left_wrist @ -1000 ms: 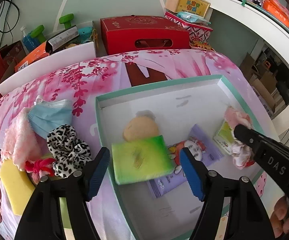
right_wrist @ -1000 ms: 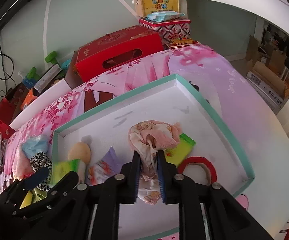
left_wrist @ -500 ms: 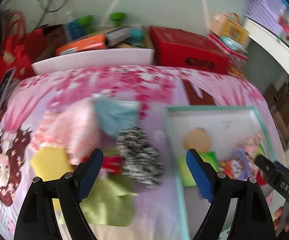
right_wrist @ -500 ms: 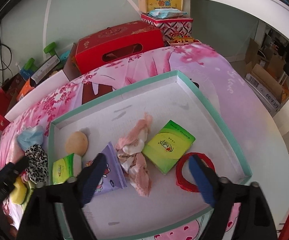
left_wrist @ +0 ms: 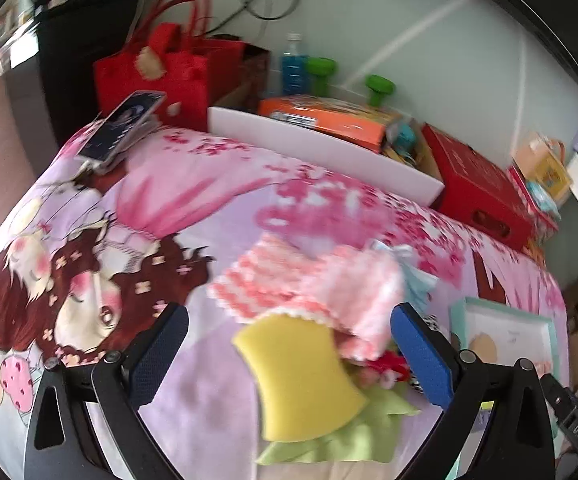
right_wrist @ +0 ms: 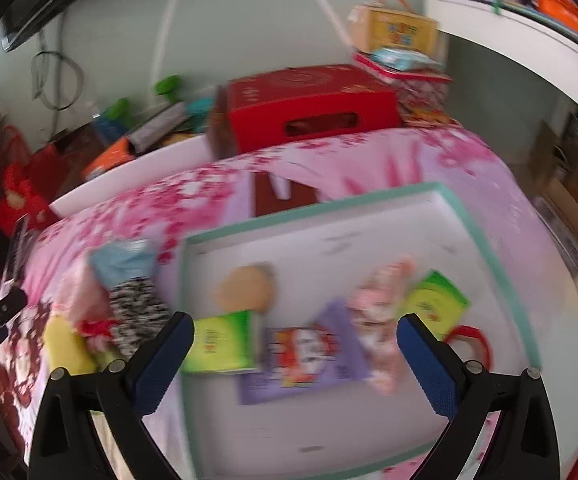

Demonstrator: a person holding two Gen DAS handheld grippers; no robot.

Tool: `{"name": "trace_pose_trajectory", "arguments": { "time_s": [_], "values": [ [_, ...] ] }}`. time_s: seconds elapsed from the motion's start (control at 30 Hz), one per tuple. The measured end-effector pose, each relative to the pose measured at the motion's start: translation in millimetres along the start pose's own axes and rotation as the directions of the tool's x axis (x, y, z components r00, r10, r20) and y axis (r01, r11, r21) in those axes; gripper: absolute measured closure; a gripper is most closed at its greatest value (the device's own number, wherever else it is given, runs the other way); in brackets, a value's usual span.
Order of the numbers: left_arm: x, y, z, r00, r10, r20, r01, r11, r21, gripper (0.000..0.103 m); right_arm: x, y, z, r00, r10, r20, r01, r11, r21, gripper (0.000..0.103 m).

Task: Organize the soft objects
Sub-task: 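Move both open tools back over the pile of soft items, then grasp the leopard-print scrunchie with the right tool while the left tool grasps the yellow sponge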

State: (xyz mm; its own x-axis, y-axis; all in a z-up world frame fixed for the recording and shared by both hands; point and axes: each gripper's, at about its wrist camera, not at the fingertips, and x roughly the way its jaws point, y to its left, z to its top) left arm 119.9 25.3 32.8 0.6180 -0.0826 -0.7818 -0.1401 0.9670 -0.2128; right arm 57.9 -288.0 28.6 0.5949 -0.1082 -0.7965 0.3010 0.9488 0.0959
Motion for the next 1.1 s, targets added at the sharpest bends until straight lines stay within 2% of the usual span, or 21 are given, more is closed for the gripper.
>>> {"name": "trace_pose_trajectory", "arguments": {
  "time_s": [0.2, 0.37, 0.6, 0.73, 0.8, 0.97, 1.1],
  "values": [
    [-3.8, 19.4, -3.0, 1.0, 0.004, -0.002, -0.004, 0.999, -0.037, 0.002, 4.9, 47.7, -3.9, 0.997, 0.079, -0.002, -0.079, 0.993, -0.088, 0.0],
    [7.5, 22.9, -6.7, 0.997, -0.016, -0.07, 0.013, 0.998, -0.056, 0.002, 17.2, 77.9, -11.0, 0.991, 0.127, -0.035, -0.131, 0.982, -0.14, 0.001],
    [35.2, 17.8, -18.4, 0.984, -0.011, -0.178, 0.0, 0.998, -0.058, 0.002, 39.0, 102.4, -23.4, 0.986, 0.132, -0.098, -0.148, 0.971, -0.187, 0.022],
    [45.4, 13.6, -22.1, 0.978, -0.033, -0.204, 0.02, 0.998, -0.067, 0.002, 46.3, 110.1, -27.6, 0.983, 0.138, -0.122, -0.161, 0.965, -0.207, 0.034],
    [49.8, 8.9, -23.4, 0.976, -0.042, -0.214, 0.031, 0.998, -0.057, 0.002, 48.4, 114.3, -29.2, 0.982, 0.14, -0.129, -0.166, 0.962, -0.219, 0.045],
    [58.8, 0.1, -26.6, 0.97, -0.043, -0.241, 0.034, 0.999, -0.041, 0.002, 50.7, 118.5, -31.5, 0.981, 0.133, -0.138, -0.163, 0.957, -0.24, 0.062],
    [64.3, -3.7, -29.7, 0.965, -0.032, -0.261, 0.025, 0.999, -0.031, 0.002, 51.7, 117.9, -31.1, 0.98, 0.137, -0.142, -0.168, 0.957, -0.236, 0.071]
  ]
}}
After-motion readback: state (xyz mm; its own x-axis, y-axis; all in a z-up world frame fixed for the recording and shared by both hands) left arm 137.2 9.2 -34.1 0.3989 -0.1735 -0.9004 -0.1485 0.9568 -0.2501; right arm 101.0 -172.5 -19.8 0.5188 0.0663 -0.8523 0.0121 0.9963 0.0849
